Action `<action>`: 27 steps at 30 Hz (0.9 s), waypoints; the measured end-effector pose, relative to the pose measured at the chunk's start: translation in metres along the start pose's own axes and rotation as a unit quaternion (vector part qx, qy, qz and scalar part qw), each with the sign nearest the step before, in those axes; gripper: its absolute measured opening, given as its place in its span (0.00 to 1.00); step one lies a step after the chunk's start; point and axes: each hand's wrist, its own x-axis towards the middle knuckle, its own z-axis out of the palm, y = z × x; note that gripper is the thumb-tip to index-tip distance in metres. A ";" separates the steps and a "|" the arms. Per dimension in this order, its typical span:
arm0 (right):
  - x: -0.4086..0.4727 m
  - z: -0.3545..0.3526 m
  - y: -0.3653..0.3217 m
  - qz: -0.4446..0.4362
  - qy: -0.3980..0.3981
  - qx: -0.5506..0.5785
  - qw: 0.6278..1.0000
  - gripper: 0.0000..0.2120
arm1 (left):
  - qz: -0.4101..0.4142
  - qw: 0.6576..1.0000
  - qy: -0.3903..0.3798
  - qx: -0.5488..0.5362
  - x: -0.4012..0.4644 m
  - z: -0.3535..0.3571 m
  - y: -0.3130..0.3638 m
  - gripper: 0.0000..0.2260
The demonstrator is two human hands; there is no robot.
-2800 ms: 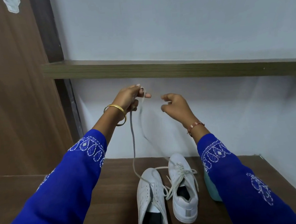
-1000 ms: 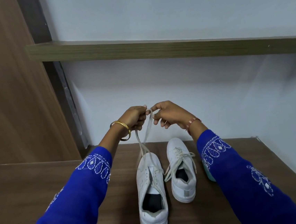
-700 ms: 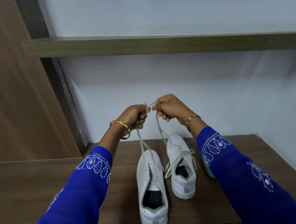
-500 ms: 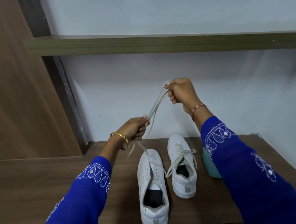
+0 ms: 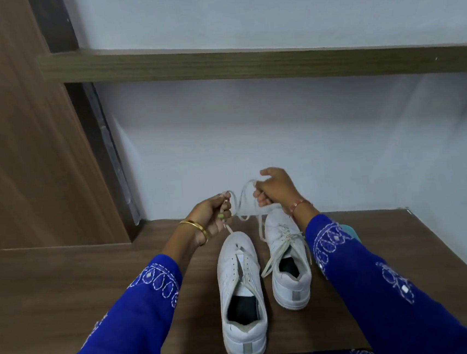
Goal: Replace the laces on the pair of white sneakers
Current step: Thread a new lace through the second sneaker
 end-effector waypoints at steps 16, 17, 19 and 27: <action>-0.031 0.026 0.053 -0.052 -0.184 -0.175 0.966 0.13 | 0.052 0.970 0.099 -0.216 0.004 0.006 0.002 0.09; -0.032 0.027 0.054 -0.055 -0.181 -0.167 0.968 0.15 | 0.052 0.971 0.102 -0.211 0.004 0.007 0.002 0.09; -0.034 0.032 0.056 -0.057 -0.174 -0.152 0.971 0.13 | 0.047 0.973 0.105 -0.201 0.003 0.009 0.002 0.09; -0.025 0.019 0.049 0.041 -0.102 0.100 0.989 0.07 | 0.013 0.991 0.127 0.027 0.002 0.003 0.000 0.13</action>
